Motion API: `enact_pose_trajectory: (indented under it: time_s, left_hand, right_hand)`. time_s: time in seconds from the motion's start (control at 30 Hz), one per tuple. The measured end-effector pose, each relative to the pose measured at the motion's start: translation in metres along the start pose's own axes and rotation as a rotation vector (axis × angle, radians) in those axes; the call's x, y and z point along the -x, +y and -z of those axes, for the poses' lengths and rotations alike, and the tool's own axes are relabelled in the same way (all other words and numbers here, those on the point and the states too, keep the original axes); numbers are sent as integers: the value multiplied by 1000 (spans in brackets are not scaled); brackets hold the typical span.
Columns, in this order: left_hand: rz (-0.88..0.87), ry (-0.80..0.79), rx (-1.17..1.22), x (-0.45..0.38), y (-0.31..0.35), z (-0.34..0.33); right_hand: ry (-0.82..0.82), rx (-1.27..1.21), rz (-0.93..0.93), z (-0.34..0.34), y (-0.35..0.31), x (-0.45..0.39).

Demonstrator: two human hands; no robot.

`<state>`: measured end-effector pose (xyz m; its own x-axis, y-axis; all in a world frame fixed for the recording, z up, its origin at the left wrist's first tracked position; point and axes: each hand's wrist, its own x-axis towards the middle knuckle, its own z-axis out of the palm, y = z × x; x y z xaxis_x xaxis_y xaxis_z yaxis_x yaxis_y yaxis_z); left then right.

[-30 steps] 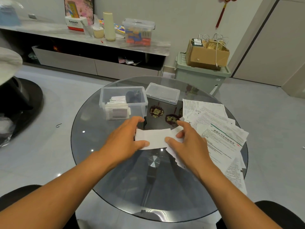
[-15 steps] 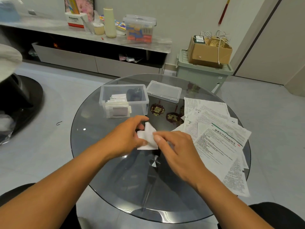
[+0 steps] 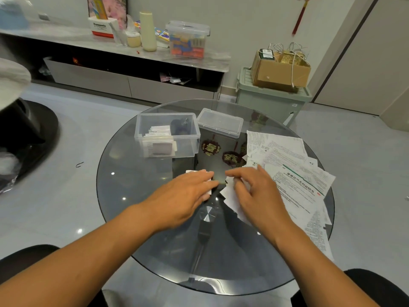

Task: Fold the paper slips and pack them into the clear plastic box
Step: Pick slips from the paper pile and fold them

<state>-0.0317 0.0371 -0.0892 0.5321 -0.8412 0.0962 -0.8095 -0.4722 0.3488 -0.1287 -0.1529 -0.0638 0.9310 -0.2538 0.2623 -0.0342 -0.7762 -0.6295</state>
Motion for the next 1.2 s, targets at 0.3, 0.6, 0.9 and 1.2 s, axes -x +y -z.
enact_pose_trajectory:
  time_s: [0.3, 0.6, 0.9, 1.2]
  left_hand:
    - [159, 154, -90, 1, -14, 20]
    - [183, -37, -13, -7, -7, 6]
    - [170, 161, 454, -38, 65, 9]
    - [444, 45, 702, -69, 97, -18]
  right_hand:
    - [-15, 242, -361, 52, 24, -5]
    - [-72, 189, -421, 49, 29, 2]
    - [-42, -54, -426, 43, 47, -1]
    - [-19, -172, -338, 44, 56, 3]
